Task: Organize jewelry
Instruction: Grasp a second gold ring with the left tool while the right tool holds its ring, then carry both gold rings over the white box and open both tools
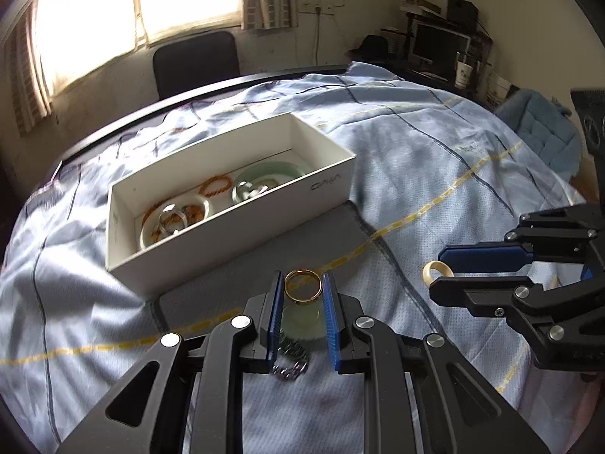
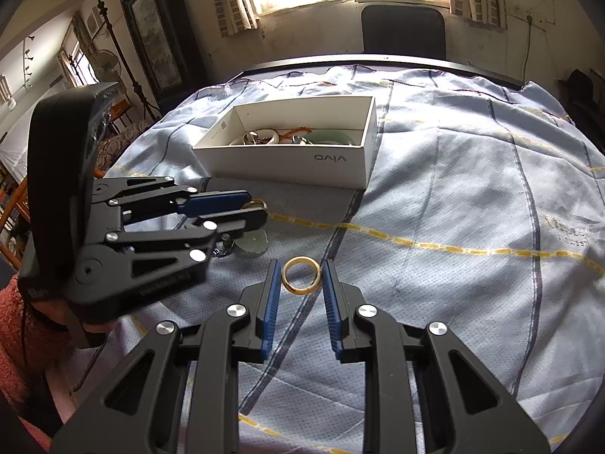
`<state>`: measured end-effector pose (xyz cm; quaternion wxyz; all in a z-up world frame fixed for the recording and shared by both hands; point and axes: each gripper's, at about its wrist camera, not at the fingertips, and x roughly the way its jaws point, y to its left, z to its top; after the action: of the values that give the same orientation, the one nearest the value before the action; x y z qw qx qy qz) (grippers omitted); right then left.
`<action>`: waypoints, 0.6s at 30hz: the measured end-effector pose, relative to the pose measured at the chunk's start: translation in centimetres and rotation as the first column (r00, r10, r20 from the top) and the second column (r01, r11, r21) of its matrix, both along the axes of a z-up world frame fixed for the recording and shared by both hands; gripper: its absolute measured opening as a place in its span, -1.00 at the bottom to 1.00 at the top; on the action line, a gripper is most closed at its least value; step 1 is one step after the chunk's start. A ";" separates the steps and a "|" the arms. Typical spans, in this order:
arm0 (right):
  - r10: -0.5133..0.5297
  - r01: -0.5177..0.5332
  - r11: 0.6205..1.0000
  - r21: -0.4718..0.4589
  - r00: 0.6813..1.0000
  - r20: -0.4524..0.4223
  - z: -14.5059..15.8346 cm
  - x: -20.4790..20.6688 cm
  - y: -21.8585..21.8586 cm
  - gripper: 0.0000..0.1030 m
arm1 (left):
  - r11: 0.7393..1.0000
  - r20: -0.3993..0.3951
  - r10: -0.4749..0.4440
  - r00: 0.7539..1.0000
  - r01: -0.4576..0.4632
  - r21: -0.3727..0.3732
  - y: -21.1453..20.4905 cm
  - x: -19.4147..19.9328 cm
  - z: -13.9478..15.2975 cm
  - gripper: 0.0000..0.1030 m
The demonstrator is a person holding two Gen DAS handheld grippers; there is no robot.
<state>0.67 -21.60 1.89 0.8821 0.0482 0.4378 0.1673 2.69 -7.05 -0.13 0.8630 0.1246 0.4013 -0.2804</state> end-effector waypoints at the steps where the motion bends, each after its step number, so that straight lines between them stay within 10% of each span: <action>1: 0.001 -0.001 1.000 0.000 1.000 0.000 0.0 0.0 0.1 -0.57 | 1.000 -0.005 0.012 1.000 -0.012 -0.006 0.4 0.1 0.1 -0.60; 18: 0.013 -0.013 1.000 -0.017 1.000 0.012 0.5 1.0 2.7 -0.58 | 0.983 -0.031 0.113 0.993 -0.116 -0.141 6.2 0.8 3.3 -0.60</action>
<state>1.68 -18.95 2.40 0.8840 0.0369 0.4340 0.1697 3.50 -0.89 3.15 0.8798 0.0362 0.3964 -0.2597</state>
